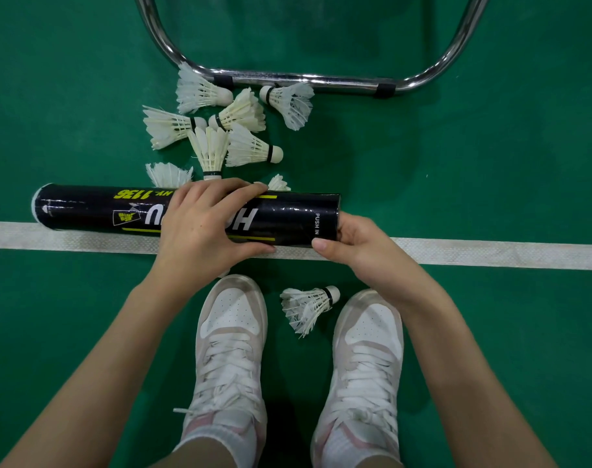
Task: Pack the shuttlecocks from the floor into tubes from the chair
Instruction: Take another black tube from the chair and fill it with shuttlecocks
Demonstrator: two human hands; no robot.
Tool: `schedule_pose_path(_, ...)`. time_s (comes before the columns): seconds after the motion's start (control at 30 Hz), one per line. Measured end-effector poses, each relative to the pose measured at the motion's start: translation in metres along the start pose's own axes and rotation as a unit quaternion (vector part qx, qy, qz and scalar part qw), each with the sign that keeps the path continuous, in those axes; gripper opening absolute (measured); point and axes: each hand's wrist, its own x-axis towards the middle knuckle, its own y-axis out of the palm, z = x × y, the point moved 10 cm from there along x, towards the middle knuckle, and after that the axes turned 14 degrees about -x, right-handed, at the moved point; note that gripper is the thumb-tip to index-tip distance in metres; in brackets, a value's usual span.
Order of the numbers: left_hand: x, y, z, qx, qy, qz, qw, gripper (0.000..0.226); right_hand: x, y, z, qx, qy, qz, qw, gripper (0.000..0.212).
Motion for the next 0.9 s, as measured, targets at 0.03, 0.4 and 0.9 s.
schedule_pose_path(0.03,0.000,0.000,0.000,-0.001,0.000,0.000,1.000,0.075,0.000,0.000,0.000,0.007,0.000,0.008,1.000,0.033)
schedule_pose_path(0.4,0.000,0.000,0.005,-0.008,-0.005,0.009,1.000,0.075,-0.012,-0.031,-0.003,-0.036,-0.018,-0.075,0.996,0.034)
schedule_pose_path(0.9,0.001,-0.001,0.005,-0.010,-0.005,0.004,1.000,0.074,-0.019,-0.006,-0.095,-0.276,0.129,0.014,0.953,0.042)
